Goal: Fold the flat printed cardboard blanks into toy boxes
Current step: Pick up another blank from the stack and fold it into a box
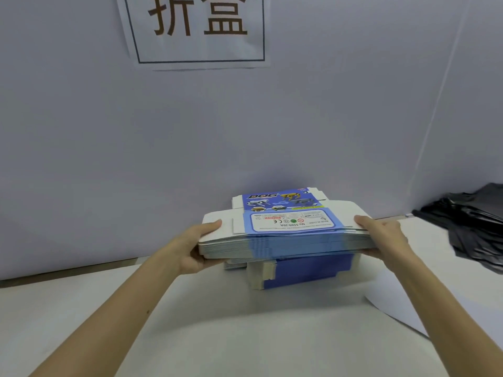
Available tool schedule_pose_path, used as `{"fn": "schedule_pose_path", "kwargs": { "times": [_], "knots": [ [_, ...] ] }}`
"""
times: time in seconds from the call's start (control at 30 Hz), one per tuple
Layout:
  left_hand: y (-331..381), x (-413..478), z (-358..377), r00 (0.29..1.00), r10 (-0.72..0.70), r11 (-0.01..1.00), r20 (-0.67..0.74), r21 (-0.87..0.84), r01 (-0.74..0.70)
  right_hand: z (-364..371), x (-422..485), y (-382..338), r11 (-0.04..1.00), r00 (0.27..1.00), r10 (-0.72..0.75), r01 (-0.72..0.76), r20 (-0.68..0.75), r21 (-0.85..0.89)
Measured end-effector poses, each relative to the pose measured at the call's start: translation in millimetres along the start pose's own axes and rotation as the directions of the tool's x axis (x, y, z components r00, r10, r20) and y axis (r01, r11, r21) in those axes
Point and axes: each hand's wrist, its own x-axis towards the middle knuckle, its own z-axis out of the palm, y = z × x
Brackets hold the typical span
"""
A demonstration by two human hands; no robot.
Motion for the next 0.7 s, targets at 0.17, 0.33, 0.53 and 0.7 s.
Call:
{"fn": "schedule_pose_path", "kwargs": {
  "times": [0.17, 0.33, 0.53, 0.7],
  "knots": [
    [-2, -9, 9, 0.999, 0.014, 0.996, -0.032, 0.084, -0.011, 6, -15, 2, 0.991, 0.999, 0.010, -0.006, -0.035, 0.130],
    [-10, -23, -2, 0.998, -0.031, 0.998, -0.054, 0.047, 0.034, -21, -27, 2, 0.941, 0.957, 0.095, -0.176, 0.274, 0.289],
    [-29, -51, -16, 0.996, 0.047, 0.994, -0.074, 0.099, -0.039, -12, -56, 12, 0.953, 0.927, -0.010, -0.105, 0.375, 0.284],
    [-50, -83, -49, 0.988, 0.132, 0.990, -0.081, 0.057, -0.128, -7, -103, 16, 0.932, 0.917, -0.025, -0.122, 0.398, 0.342]
  ]
}}
